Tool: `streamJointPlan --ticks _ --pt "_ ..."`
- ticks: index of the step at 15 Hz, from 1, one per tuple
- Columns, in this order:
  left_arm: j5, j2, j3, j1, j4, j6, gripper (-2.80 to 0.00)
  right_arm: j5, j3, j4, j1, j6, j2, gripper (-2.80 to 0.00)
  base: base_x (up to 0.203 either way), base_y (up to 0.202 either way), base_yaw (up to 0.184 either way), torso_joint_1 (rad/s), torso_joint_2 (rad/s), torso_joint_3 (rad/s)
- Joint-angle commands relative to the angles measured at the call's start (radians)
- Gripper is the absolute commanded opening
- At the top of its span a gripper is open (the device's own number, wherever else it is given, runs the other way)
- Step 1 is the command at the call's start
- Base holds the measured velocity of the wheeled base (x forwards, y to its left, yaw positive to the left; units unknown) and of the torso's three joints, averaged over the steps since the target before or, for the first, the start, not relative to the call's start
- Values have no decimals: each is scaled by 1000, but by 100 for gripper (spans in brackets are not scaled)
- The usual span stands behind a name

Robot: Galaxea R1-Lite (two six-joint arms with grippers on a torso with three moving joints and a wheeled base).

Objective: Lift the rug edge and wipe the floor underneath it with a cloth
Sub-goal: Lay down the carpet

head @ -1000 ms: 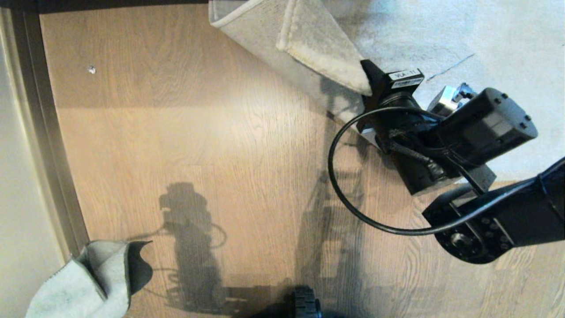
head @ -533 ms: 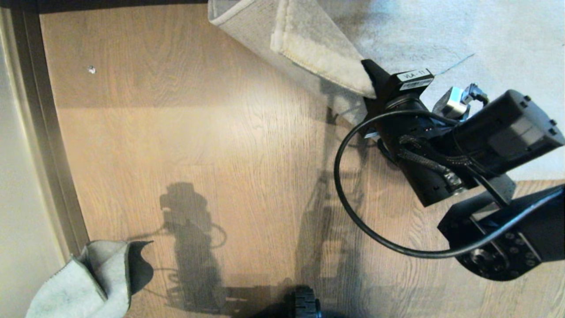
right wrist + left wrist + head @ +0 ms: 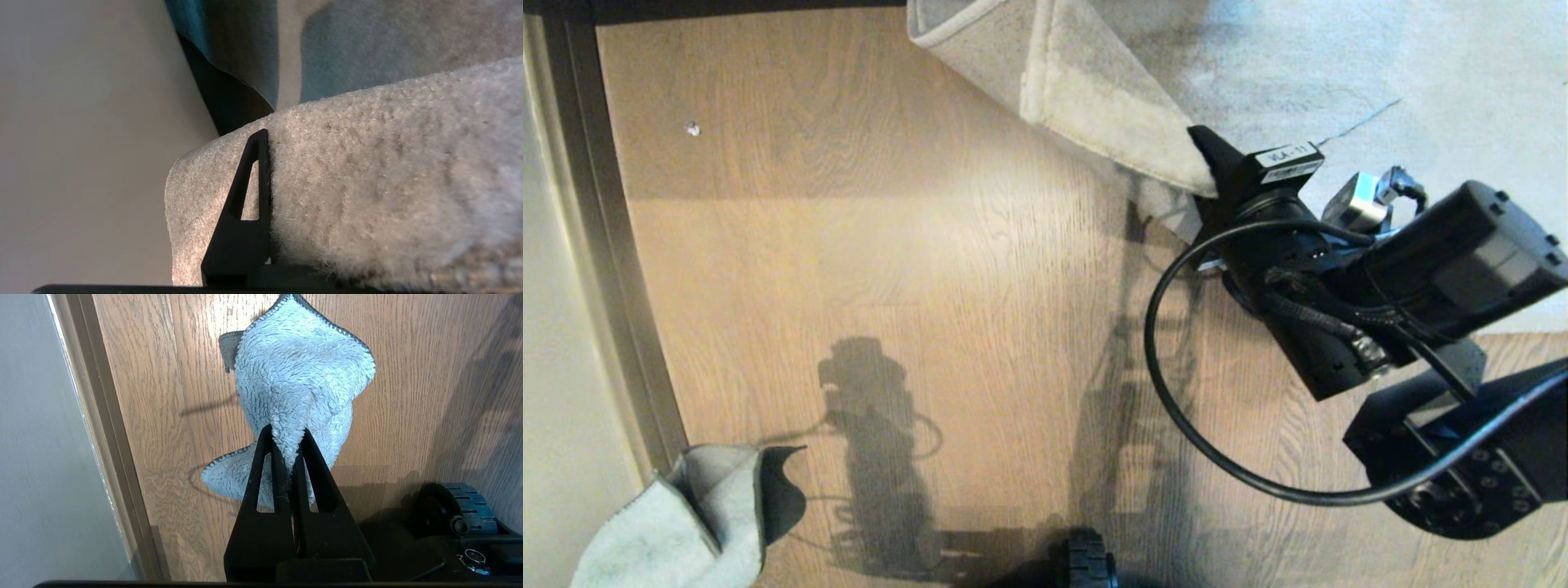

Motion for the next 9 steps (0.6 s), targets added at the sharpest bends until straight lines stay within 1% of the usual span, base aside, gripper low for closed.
streamJointPlan --ticks 1,3,4,6,9 --pt "0 0 0 0 0 0 -280 -3 5 -48 0 7 -13 -280 0 0 0 0 0 0" --pt "0 0 0 0 0 0 -280 -3 4 -48 0 5 -13 -280 0 0 0 0 0 0" --pt "-2 0 0 0 0 0 -280 -2 5 -48 0 11 -15 0 0 0 0 0 0 0" --pt "-2 0 0 0 0 0 -280 -4 7 -48 -1 47 -11 0 0 0 0 0 0 0" --pt "0 0 0 0 0 0 -280 -5 23 -48 8 49 16 0 0 0 0 0 0 0"
